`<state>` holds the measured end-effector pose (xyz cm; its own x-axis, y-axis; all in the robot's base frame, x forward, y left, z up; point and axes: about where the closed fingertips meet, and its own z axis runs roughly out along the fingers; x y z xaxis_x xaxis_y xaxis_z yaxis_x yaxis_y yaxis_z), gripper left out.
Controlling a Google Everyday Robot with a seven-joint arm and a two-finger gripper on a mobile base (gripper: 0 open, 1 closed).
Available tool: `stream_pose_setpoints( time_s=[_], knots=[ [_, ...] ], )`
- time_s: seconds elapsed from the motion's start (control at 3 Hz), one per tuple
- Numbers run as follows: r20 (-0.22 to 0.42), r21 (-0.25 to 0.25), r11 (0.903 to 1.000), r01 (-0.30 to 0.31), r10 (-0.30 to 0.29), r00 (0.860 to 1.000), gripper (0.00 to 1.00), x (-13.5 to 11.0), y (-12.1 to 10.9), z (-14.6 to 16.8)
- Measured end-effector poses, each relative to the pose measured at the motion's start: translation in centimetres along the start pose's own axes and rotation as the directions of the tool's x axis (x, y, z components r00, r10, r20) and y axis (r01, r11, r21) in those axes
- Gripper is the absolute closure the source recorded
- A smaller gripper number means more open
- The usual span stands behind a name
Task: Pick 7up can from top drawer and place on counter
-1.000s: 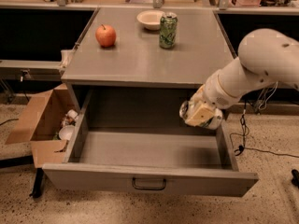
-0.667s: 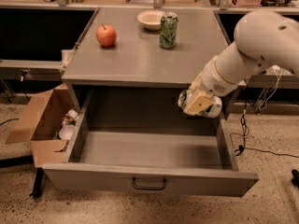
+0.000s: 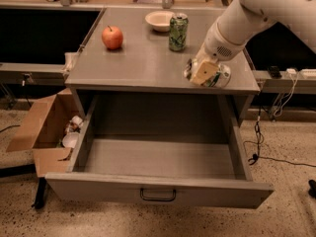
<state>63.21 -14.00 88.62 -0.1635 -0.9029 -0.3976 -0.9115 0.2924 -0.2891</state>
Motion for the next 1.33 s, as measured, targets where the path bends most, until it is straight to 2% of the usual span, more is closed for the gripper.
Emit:
stream_pose_setpoints(
  time_s=[0.33,1.0,1.33],
  knots=[
    [-0.006,0.038,0.9992,0.012,-0.012,1.0,1.0,-2.2,-3.8,0.3],
    [0.001,0.031,0.9986,-0.043,0.043,0.999,1.0,-2.2,-8.1,3.8],
    [0.003,0.034,0.9983,-0.048,0.048,0.999,0.77,-2.2,-8.6,4.1]
  ],
)
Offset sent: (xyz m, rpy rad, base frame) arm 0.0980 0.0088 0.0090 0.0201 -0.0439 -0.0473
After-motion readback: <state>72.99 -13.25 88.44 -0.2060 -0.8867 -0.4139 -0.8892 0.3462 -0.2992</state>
